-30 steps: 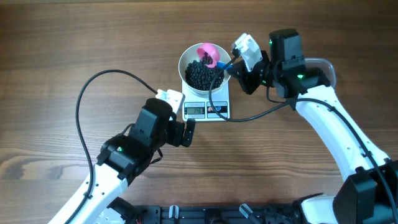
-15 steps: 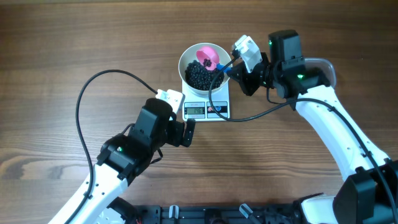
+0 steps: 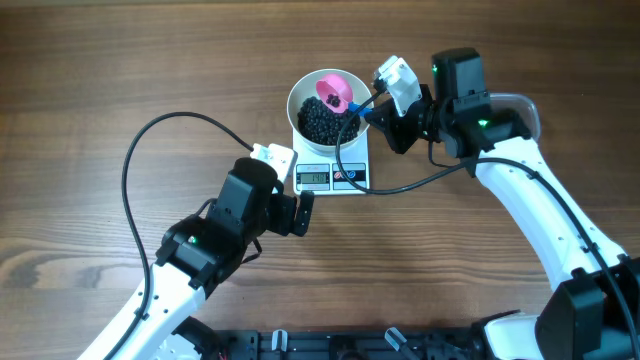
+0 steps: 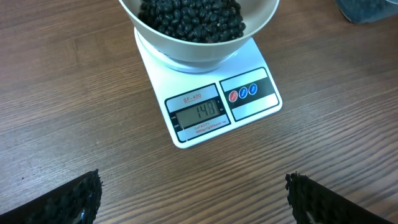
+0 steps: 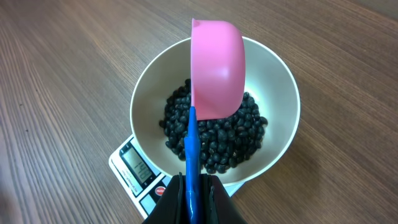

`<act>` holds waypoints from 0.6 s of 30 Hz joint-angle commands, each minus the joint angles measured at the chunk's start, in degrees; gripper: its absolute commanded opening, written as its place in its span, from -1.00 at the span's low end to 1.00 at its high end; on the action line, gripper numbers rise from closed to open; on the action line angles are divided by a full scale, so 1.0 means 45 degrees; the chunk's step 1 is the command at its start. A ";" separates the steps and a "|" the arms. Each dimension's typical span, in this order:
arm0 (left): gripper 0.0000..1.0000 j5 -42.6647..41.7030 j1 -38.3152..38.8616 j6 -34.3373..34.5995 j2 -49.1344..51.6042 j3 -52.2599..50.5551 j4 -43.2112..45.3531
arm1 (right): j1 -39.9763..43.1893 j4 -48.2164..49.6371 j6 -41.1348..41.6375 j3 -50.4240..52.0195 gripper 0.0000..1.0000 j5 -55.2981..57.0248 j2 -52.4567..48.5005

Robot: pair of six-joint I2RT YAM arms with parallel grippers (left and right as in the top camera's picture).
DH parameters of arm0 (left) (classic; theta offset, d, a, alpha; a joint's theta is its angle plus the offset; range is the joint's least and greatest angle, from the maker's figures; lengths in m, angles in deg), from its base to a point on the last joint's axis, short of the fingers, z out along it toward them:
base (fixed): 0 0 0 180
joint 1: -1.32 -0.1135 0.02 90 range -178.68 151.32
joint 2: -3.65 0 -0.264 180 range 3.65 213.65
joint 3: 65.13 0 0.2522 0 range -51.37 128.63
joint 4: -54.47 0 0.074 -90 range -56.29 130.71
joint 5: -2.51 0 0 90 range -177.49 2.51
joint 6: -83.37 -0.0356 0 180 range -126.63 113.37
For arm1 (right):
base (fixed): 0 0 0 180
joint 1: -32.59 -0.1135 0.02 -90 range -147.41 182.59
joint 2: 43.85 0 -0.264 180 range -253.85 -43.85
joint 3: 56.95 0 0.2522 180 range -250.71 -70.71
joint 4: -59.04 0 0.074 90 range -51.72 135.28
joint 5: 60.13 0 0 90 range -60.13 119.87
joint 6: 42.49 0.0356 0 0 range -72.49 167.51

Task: Scoop item into bowl and weigh 150g on scale
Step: 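Shake the tilted pink scoop over the white bowl, right gripper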

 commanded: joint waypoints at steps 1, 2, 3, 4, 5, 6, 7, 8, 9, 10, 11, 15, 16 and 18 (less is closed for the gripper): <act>1.00 0.0165 -0.0058 -0.0248 0.0015 -0.0029 0.0024 | -0.0087 0.0058 0.0151 -0.0029 -0.91 -0.0175 0.0165; 1.00 0.0170 -0.0053 -0.0248 0.0015 -0.0029 0.0024 | -0.0087 0.0058 0.0151 -0.0029 -0.91 -0.0175 0.0165; 1.00 0.0165 -0.0053 -0.0248 0.0015 -0.0029 0.0024 | -0.0087 0.0058 0.0146 -0.0029 -0.92 -0.0175 0.0165; 1.00 0.0170 -0.0053 -0.0248 0.0015 -0.0029 0.0024 | -0.0087 0.0058 0.0151 -0.0029 -0.91 -0.0175 0.0165; 1.00 0.0170 -0.0053 -0.0248 0.0015 -0.0029 0.0024 | -0.0087 0.0058 0.0151 -0.0029 -0.91 -0.0175 0.0165; 1.00 0.0170 -0.0053 -0.0248 0.0015 -0.0029 0.0024 | -0.0087 0.0058 0.0146 -0.0029 -0.91 -0.0175 0.0165; 1.00 0.0165 -0.0058 -0.0248 0.0015 -0.0029 0.0024 | -0.0087 0.0058 0.0146 -0.0029 -0.91 -0.0170 0.0165; 1.00 0.0165 -0.0053 -0.0248 0.0015 -0.0029 0.0024 | -0.0087 0.0058 0.0146 -0.0029 -0.92 -0.0175 0.0165; 1.00 0.0165 -0.0058 -0.0248 0.0015 -0.0029 0.0029 | -0.0087 0.0058 0.0146 -0.0029 -0.91 -0.0175 0.0165; 1.00 0.0165 -0.0053 -0.0248 0.0015 -0.0029 0.0024 | -0.0087 0.0053 0.0146 -0.0029 -0.91 -0.0170 0.0165; 1.00 0.0165 -0.0053 -0.0248 0.0015 -0.0029 0.0029 | -0.0087 0.0053 0.0146 -0.0029 -0.91 -0.0170 0.0165; 1.00 0.0170 -0.0058 -0.0248 0.0015 -0.0029 0.0024 | -0.0102 -0.0034 -0.0525 -0.0029 -0.92 -0.0214 0.0165; 1.00 0.0165 -0.0058 -0.0248 0.0015 -0.0029 0.0024 | -0.0102 -0.0068 -0.1239 -0.0029 -0.91 -0.0155 0.0165; 1.00 0.0165 -0.0053 -0.0248 0.0015 -0.0029 0.0024 | -0.0102 0.0005 -0.1632 -0.0029 -0.91 0.0345 0.0165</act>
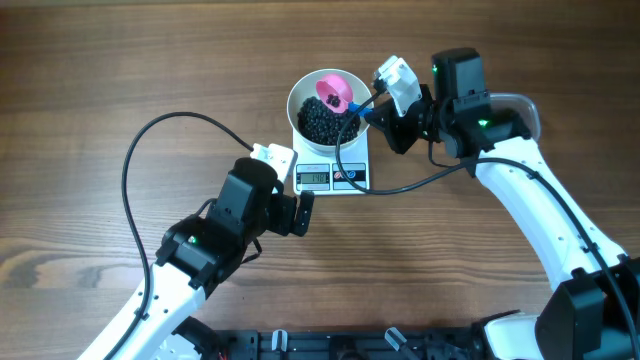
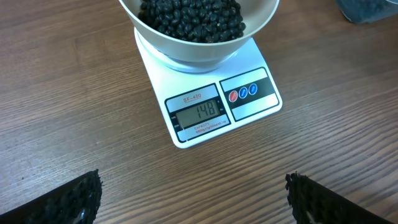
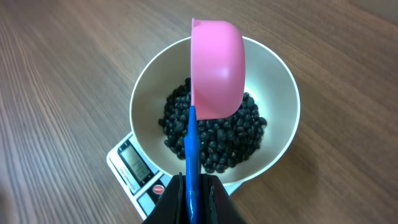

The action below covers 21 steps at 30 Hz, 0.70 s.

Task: Scoop item into bowl and weigh 150g on scale
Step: 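Shake the tilted pink scoop over the white bowl, right gripper, then keep shaking the scoop gently to trickle beans until the scale reads 150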

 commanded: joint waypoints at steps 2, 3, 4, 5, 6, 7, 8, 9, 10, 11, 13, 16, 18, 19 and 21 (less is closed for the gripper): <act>1.00 0.0165 -0.0053 -0.0248 0.0015 -0.0029 0.0019 | -0.0097 0.0262 -0.0437 -0.0029 -0.91 0.1025 0.0165; 1.00 0.0165 -0.0058 -0.0248 0.0015 -0.0029 0.0019 | -0.0097 0.0301 -0.0185 -0.0029 -0.91 0.1083 0.0165; 1.00 0.0170 -0.0058 -0.0248 0.0015 -0.0029 0.0024 | -0.0097 0.0316 0.0175 -0.0029 -0.91 0.1005 0.0165; 1.00 0.0170 -0.0053 -0.0248 0.0015 -0.0029 0.0019 | -0.0102 0.0267 0.0238 -0.0029 -0.91 0.0714 0.0165; 1.00 0.0170 -0.0053 -0.0248 0.0015 -0.0029 0.0019 | -0.0102 0.0151 0.0015 -0.0029 -0.91 0.0272 0.0165; 1.00 0.0170 -0.0053 -0.0248 0.0015 -0.0029 0.0019 | -0.0102 0.0024 -0.0306 -0.0029 -0.91 -0.0097 0.0165; 1.00 0.0165 -0.0053 -0.0248 0.0015 -0.0029 0.0019 | -0.0102 -0.0102 -0.0563 -0.0029 -0.91 -0.0243 0.0165; 1.00 0.0170 -0.0053 -0.0248 0.0015 -0.0029 0.0019 | -0.0097 -0.0112 -0.0525 -0.0029 -0.91 -0.0180 0.0165; 1.00 0.0165 -0.0053 -0.0248 0.0015 -0.0029 0.0019 | -0.0097 -0.0112 -0.0500 -0.0029 -0.91 -0.0170 0.0165; 1.00 0.0165 -0.0058 -0.0248 0.0015 -0.0029 0.0019 | -0.0097 -0.0107 -0.0495 -0.0029 -0.91 -0.0175 0.0165; 1.00 0.0170 -0.0058 -0.0248 0.0015 -0.0029 0.0019 | -0.0097 -0.0078 -0.0393 -0.0029 -0.91 -0.0180 0.0165; 1.00 0.0165 -0.0058 -0.0248 0.0015 -0.0029 0.0019 | -0.0097 -0.0078 -0.0175 -0.0029 -0.91 -0.0180 0.0165; 1.00 0.0165 -0.0058 -0.0248 0.0015 -0.0029 0.0019 | -0.0097 -0.0083 -0.0175 -0.0029 -0.91 -0.0180 0.0165; 1.00 0.0165 -0.0053 -0.0248 0.0015 -0.0029 0.0019 | -0.0097 -0.0083 -0.0180 -0.0029 -0.91 -0.0175 0.0165; 1.00 0.0170 -0.0053 -0.0248 0.0015 -0.0029 0.0019 | -0.0097 -0.0039 -0.0175 -0.0029 -0.92 -0.0175 0.0165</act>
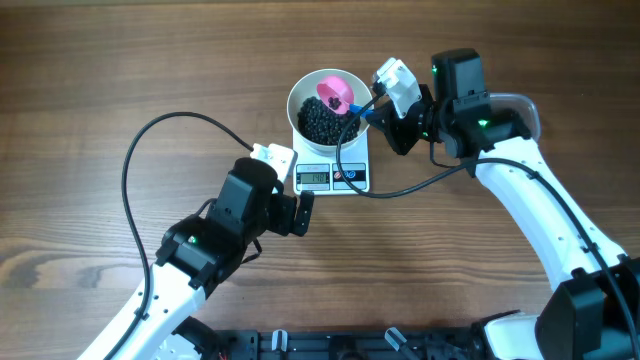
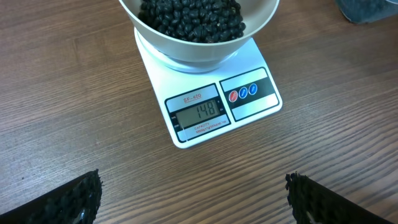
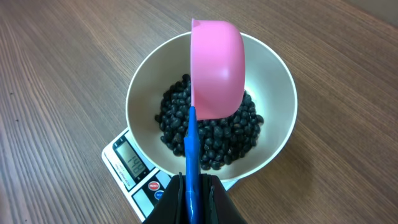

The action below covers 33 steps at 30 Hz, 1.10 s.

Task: Scoop item into bowl and weigh 150g on scale
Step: 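Keep shaking the scoop gently to trickle beans until the scale reads 150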

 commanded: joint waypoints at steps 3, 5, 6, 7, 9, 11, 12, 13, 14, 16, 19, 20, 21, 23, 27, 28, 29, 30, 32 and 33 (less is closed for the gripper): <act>1.00 0.0165 -0.0058 -0.0248 0.0015 -0.0029 0.0019 | -0.0097 0.0068 0.0068 -0.0029 -0.92 -0.0350 0.0165; 1.00 0.0165 -0.0058 -0.0248 0.0015 -0.0029 0.0019 | -0.0097 0.0073 0.0073 -0.0029 -0.91 -0.0355 0.0165; 1.00 0.0165 -0.0053 -0.0248 0.0015 -0.0029 0.0019 | -0.0097 0.0073 0.0068 -0.0029 -0.91 -0.0350 0.0165; 1.00 0.0165 -0.0053 -0.0248 0.0015 -0.0029 0.0019 | -0.0102 0.0073 0.0029 -0.0029 -0.91 -0.0350 0.0165; 1.00 0.0170 -0.0058 -0.0248 0.0015 -0.0029 0.0019 | -0.0102 0.0039 -0.0971 -0.0029 -0.91 -0.0335 0.0165; 1.00 0.0165 -0.0053 -0.0248 0.0015 -0.0029 0.0019 | -0.0097 0.0058 -0.1647 -0.0029 -0.91 -0.0141 0.0165; 1.00 0.0165 -0.0058 -0.0248 0.0015 -0.0029 0.0019 | -0.0097 0.0151 -0.1574 -0.0029 -0.91 0.0068 0.0165; 1.00 0.0165 -0.0053 -0.0248 0.0015 -0.0029 0.0019 | -0.0097 0.0214 -0.1336 -0.0029 -0.91 0.0194 0.0165; 1.00 0.0165 -0.0058 -0.0248 0.0015 -0.0029 0.0019 | -0.0097 0.0301 -0.0865 -0.0029 -0.91 0.0282 0.0165; 1.00 0.0170 -0.0053 -0.0248 0.0015 -0.0029 0.0019 | -0.0097 0.0447 0.0049 -0.0029 -0.91 0.0262 0.0165; 1.00 0.0165 -0.0058 -0.0248 0.0015 -0.0029 0.0019 | -0.0102 0.0369 0.0049 -0.0029 -0.91 -0.0413 0.0165; 1.00 0.0165 -0.0053 -0.0248 0.0015 -0.0029 0.0019 | -0.0102 0.0296 -0.0204 -0.0029 -0.91 -0.0447 0.0165; 1.00 0.0165 -0.0053 -0.0248 0.0015 -0.0029 0.0019 | -0.0097 0.0233 -0.0452 -0.0029 -0.91 -0.0393 0.0165; 1.00 0.0170 -0.0053 -0.0248 0.0015 -0.0029 0.0019 | -0.0097 0.0253 -0.0573 -0.0029 -0.91 0.0180 0.0165; 1.00 0.0165 -0.0053 -0.0248 0.0015 -0.0029 0.0019 | -0.0097 0.0257 -0.0151 -0.0029 -0.91 0.0253 0.0165; 1.00 0.0170 -0.0053 -0.0248 0.0015 -0.0029 0.0019 | -0.0102 0.0214 -0.0092 -0.0029 -0.92 0.0102 0.0165; 1.00 0.0165 -0.0053 -0.0248 0.0015 -0.0029 0.0019 | -0.0102 0.0136 -0.0170 -0.0029 -0.92 -0.0311 0.0165; 1.00 0.0165 -0.0058 -0.0248 0.0015 -0.0029 0.0019 | -0.0097 0.0078 -0.0364 -0.0029 -0.91 -0.0529 0.0165; 1.00 0.0165 -0.0053 -0.0248 0.0015 -0.0029 0.0019 | -0.0097 0.0039 -0.0894 -0.0029 -0.91 -0.0636 0.0165; 1.00 0.0170 -0.0053 -0.0248 0.0015 -0.0029 0.0019 | -0.0097 0.0068 -0.1025 -0.0029 -0.91 -0.0515 0.0165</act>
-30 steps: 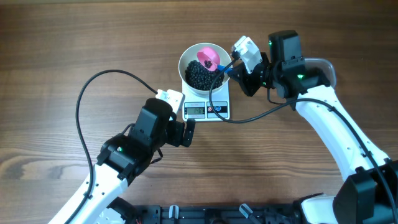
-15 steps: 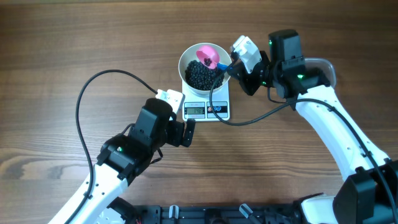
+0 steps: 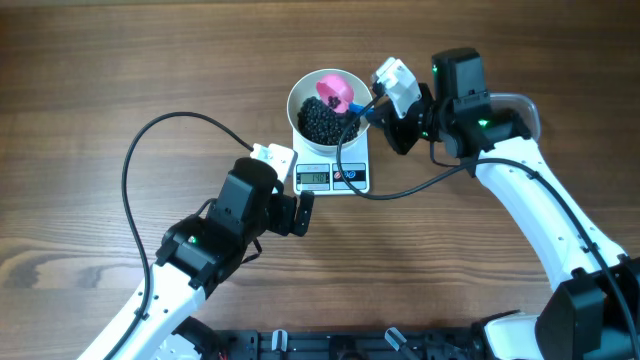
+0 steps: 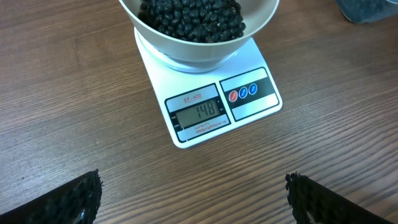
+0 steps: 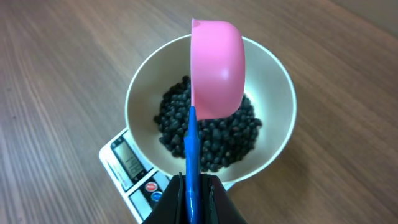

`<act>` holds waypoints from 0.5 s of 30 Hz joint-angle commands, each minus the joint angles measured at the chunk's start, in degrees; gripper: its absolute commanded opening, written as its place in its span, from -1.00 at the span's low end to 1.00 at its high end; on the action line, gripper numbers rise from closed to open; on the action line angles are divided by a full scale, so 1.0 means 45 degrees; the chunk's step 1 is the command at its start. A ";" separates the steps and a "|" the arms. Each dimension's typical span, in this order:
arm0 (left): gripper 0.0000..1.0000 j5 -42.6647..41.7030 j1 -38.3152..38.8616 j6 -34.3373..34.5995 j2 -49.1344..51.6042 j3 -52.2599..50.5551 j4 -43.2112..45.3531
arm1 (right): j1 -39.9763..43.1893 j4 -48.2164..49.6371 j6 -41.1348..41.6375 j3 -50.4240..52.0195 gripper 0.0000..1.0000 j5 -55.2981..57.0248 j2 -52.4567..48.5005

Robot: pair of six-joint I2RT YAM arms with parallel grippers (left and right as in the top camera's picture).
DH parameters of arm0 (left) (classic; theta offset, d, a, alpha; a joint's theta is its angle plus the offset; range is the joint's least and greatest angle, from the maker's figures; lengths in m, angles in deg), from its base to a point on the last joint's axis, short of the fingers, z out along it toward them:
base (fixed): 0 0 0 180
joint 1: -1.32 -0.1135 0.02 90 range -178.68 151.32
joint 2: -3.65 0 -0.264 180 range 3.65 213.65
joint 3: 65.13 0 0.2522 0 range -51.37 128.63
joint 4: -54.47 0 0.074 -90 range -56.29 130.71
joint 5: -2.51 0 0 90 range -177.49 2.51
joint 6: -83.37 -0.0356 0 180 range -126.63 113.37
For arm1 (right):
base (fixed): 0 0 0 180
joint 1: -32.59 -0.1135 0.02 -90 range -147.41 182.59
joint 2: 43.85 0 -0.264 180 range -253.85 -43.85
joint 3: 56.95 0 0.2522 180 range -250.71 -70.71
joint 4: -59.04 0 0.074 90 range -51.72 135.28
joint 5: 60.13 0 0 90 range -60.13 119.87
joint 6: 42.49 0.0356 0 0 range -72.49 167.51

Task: Scoop item into bowl and weigh 150g on scale
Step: 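Keep shaking the scoop gently to trickle beans until the scale reads 150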

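Observation:
A white bowl (image 3: 296, 98) of black beans (image 5: 211, 134) stands on a small white scale (image 4: 249, 106) whose display (image 4: 201, 112) reads 148. My right gripper (image 5: 191, 186) is shut on the blue handle of a pink scoop (image 5: 216, 65), held over the bowl with its rounded back toward the wrist camera. In the overhead view the pink scoop (image 3: 336, 92) hangs above the bowl's right side. My left gripper (image 4: 193, 193) is open just in front of the scale, nothing between its fingers (image 4: 74, 196).
The wooden table (image 3: 120, 70) surrounds the scale. A dark container (image 4: 367, 9) shows at the top right corner of the left wrist view. A black cable (image 3: 140, 150) loops over the table left of the scale.
The right wrist view has shifted slightly, so the scale shows a little more below the bowl. The display still reads 148 and the left arm is still.
At every earlier moment my right gripper held the pink scoop over the bean-filled bowl and the display read 148. My left gripper stayed open in front of the scale. Only a small drift of the right wrist shows across the moments.

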 commanded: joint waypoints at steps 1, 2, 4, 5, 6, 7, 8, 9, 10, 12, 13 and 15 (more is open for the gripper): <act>1.00 0.0165 -0.0053 -0.0253 0.0015 -0.0029 0.0024 | -0.0097 0.0136 -0.0563 -0.0029 -0.91 -0.0102 0.0165; 1.00 0.0170 -0.0053 -0.0253 0.0015 -0.0029 0.0024 | -0.0097 0.0267 -0.0432 -0.0029 -0.91 0.0223 0.0165; 1.00 0.0165 -0.0058 -0.0253 0.0015 -0.0029 0.0029 | -0.0097 0.0529 0.0146 -0.0029 -0.92 0.0602 0.0165; 1.00 0.0170 -0.0053 -0.0253 0.0015 -0.0029 0.0024 | -0.0097 0.0631 0.0549 -0.0029 -0.91 0.0612 0.0165; 1.00 0.0165 -0.0053 -0.0253 0.0015 -0.0029 0.0024 | -0.0097 0.0631 0.0748 -0.0029 -0.91 0.0520 0.0165; 1.00 0.0170 -0.0053 -0.0253 0.0015 -0.0029 0.0029 | -0.0102 0.0583 0.0738 -0.0029 -0.92 0.0199 0.0165; 1.00 0.0165 -0.0053 -0.0253 0.0015 -0.0029 0.0024 | -0.0097 0.0529 0.0593 -0.0029 -0.91 -0.0272 0.0165; 1.00 0.0165 -0.0053 -0.0253 0.0015 -0.0029 0.0024 | -0.0097 0.0461 0.0282 -0.0029 -0.92 -0.0685 0.0165; 1.00 0.0170 -0.0053 -0.0253 0.0015 -0.0029 0.0024 | -0.0102 0.0403 -0.0078 -0.0029 -0.91 -0.0894 0.0165; 1.00 0.0165 -0.0058 -0.0253 0.0015 -0.0024 0.0024 | -0.0097 0.0461 -0.0238 -0.0029 -0.91 -0.0593 0.0165; 1.00 0.0165 -0.0058 -0.0253 0.0015 -0.0029 0.0024 | -0.0097 0.0515 -0.0199 -0.0029 -0.91 -0.0291 0.0165; 1.00 0.0170 -0.0058 -0.0253 0.0015 -0.0029 0.0024 | -0.0097 0.0661 0.0272 -0.0029 -0.91 0.0612 0.0165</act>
